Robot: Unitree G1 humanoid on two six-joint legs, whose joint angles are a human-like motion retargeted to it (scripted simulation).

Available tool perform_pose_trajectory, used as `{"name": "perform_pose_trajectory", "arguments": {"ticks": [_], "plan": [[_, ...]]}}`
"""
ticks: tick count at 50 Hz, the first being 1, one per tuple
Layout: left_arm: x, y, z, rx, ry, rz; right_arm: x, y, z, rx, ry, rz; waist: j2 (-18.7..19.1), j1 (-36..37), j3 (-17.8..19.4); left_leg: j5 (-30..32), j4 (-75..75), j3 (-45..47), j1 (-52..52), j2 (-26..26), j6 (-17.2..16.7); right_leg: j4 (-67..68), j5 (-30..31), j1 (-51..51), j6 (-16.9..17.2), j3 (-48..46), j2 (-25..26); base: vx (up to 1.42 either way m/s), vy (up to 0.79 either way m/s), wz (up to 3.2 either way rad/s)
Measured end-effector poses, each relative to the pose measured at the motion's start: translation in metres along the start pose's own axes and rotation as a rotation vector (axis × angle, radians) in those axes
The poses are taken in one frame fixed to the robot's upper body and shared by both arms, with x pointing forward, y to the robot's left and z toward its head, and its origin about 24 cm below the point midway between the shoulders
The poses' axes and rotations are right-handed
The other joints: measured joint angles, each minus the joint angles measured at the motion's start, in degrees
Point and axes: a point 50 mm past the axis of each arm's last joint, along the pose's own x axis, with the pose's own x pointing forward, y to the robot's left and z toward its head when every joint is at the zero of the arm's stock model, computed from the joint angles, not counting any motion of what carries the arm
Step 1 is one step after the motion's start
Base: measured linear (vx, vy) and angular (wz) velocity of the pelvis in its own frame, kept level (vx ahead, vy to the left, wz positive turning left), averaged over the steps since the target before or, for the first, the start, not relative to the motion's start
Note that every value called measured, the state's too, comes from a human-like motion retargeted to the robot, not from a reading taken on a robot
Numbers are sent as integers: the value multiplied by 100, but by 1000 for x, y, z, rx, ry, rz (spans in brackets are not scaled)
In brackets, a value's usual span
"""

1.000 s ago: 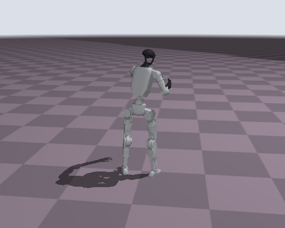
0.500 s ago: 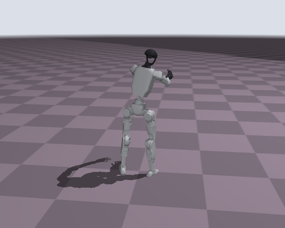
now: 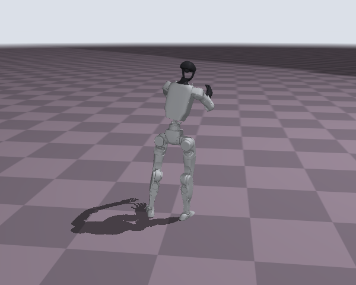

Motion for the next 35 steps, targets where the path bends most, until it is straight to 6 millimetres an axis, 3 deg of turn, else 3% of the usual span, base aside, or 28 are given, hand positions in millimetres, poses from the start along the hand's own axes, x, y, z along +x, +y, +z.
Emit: {"name": "perform_pose_trajectory", "arguments": {"ticks": [2,5,7,10,14,20,23,25,28,31,32,33,34,35], "plan": [[5,-2,3,1,-1,-3,24,8,-13,-88,104,-33,8,171,-11,-20,59,76,7,-2,16,-70,46,22,0,71,4,-3,-3,-33],[10,-3,2,-8,14,-6,40,15,-33,-122,290,-52,-12,332,-11,-45,149,187,11,28,11,-180,117,51,0,156,44,-2,-5,-32],[11,-2,-2,-11,37,-6,38,20,-40,-52,359,-52,-46,337,7,-60,193,241,22,54,3,-236,148,76,0,195,75,0,-5,-25],[6,6,-13,-5,79,15,23,32,-38,95,327,-45,-125,199,76,-82,226,273,57,70,17,-277,154,124,0,226,91,0,0,0],[-6,18,-28,0,123,73,-37,31,-28,256,195,-25,-233,-145,154,-101,210,223,110,67,48,-228,74,173,0,192,73,4,2,7],[-25,39,-35,18,104,132,-148,-15,-30,336,246,-64,-361,-669,253,-93,176,69,71,136,30,-30,-84,111,0,41,108,5,-1,21],[-30,41,-32,34,68,122,-167,-31,-31,315,269,-83,-388,-795,233,-76,153,15,35,186,15,60,-127,51,0,-22,149,1,-1,6],[-31,38,-29,39,50,107,-162,-34,-30,271,239,-90,-389,-778,185,-67,138,-8,16,200,29,98,-140,19,0,-43,159,0,0,0],[-25,31,-22,17,33,85,-132,-26,-21,258,153,-106,-359,-595,102,-59,128,-17,-2,198,66,94,-125,1,0,-38,157,0,0,0],[-17,23,-12,-29,11,66,-88,-12,-8,332,68,-125,-297,-322,35,-51,137,-4,-14,200,76,35,-84,13,0,-17,165,0,0,0],[-14,20,-9,-38,2,54,-70,-6,-5,282,37,-102,-276,-223,16,-49,144,4,-18,201,81,11,-67,19,0,-6,169,0,0,0],[-11,18,-6,-32,-5,34,-50,-2,-5,79,-1,-37,-258,-121,2,-49,154,14,-25,199,97,-12,-50,21,0,9,169,0,0,0],[-9,16,-3,-39,-15,22,-33,5,-1,99,-9,-32,-238,-35,-10,-47,164,27,-26,205,91,-42,-30,31,0,20,178,-3,-5,-10],[-6,14,0,-51,-26,15,-19,13,8,230,-3,-51,-218,43,-21,-44,173,42,-26,216,73,-76,-8,45,0,28,191,-2,-6,-11]]}}
